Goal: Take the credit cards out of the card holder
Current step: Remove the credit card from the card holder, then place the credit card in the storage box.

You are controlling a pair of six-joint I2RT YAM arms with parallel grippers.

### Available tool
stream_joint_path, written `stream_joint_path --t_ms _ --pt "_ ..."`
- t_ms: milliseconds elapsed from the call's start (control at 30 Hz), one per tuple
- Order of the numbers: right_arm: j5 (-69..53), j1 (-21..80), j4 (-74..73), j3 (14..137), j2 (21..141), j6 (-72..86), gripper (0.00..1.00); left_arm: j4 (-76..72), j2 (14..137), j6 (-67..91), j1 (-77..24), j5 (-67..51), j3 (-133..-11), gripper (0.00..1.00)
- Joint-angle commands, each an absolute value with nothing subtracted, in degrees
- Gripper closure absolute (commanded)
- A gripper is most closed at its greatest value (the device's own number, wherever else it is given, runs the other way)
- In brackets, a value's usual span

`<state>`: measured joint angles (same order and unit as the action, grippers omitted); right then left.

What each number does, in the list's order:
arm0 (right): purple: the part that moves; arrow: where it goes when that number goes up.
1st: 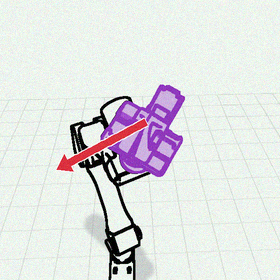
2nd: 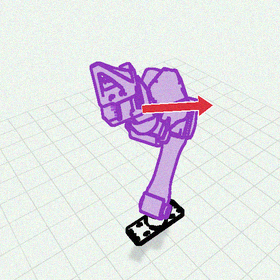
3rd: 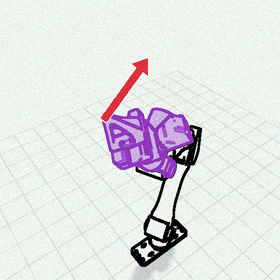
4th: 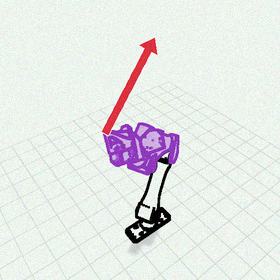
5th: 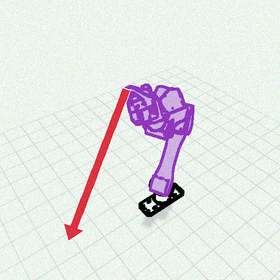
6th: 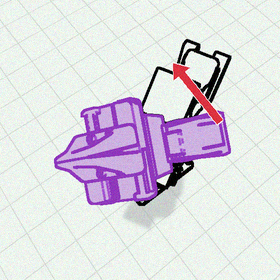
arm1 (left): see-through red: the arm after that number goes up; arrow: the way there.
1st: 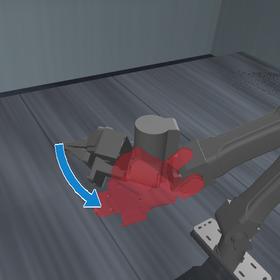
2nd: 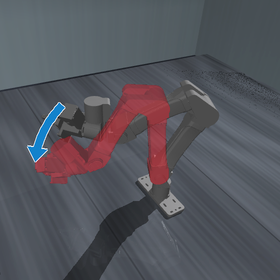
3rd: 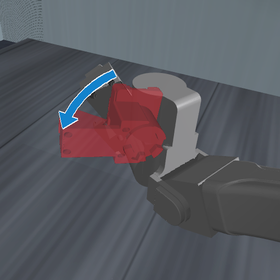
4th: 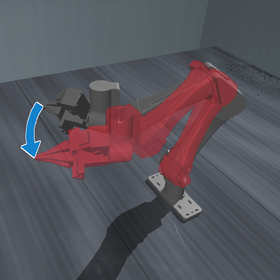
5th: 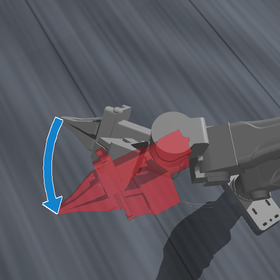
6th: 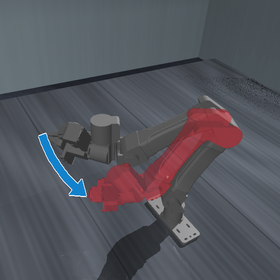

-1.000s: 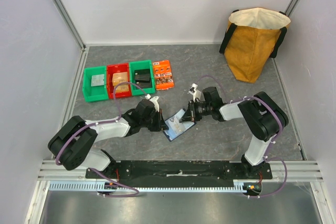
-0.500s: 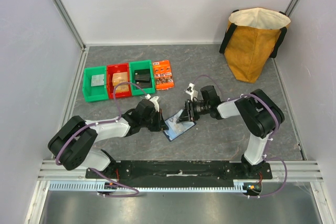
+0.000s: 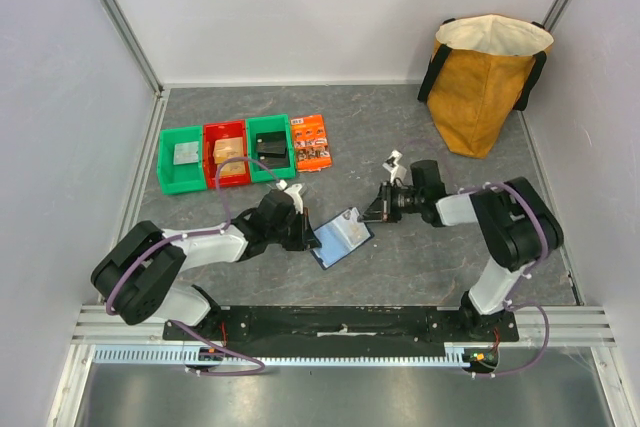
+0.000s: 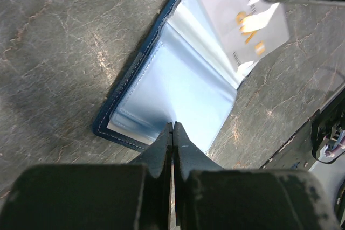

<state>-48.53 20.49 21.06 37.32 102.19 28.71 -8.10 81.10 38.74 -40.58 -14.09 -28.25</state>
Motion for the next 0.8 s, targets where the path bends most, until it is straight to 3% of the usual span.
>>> stream_joint_path --t_ms 0,167,367,500,767 --pt "-43.34 18.63 26.45 32.97 93.71 33.65 1.00 -5.54 80.86 38.14 -40.61 -13.98 -26.45 0.98" --pt "-37.81 18.72 33.13 27.61 80.97 43.14 1.00 -6.33 76.22 40.60 -40.69 -12.84 -26.37 0.94" --pt "-28.84 19.42 37.26 22.86 66.73 52.19 1.00 -7.82 66.46 44.64 -40.61 -10.99 -26.98 0.57" --pt "-21.73 22.23 38.14 20.22 59.08 55.62 1.00 -12.46 59.34 48.16 -40.61 -10.55 -26.46 0.43" --pt "-11.26 31.27 45.26 17.05 54.23 61.34 1.00 -29.34 53.44 55.45 -41.22 -13.18 -24.00 0.38"
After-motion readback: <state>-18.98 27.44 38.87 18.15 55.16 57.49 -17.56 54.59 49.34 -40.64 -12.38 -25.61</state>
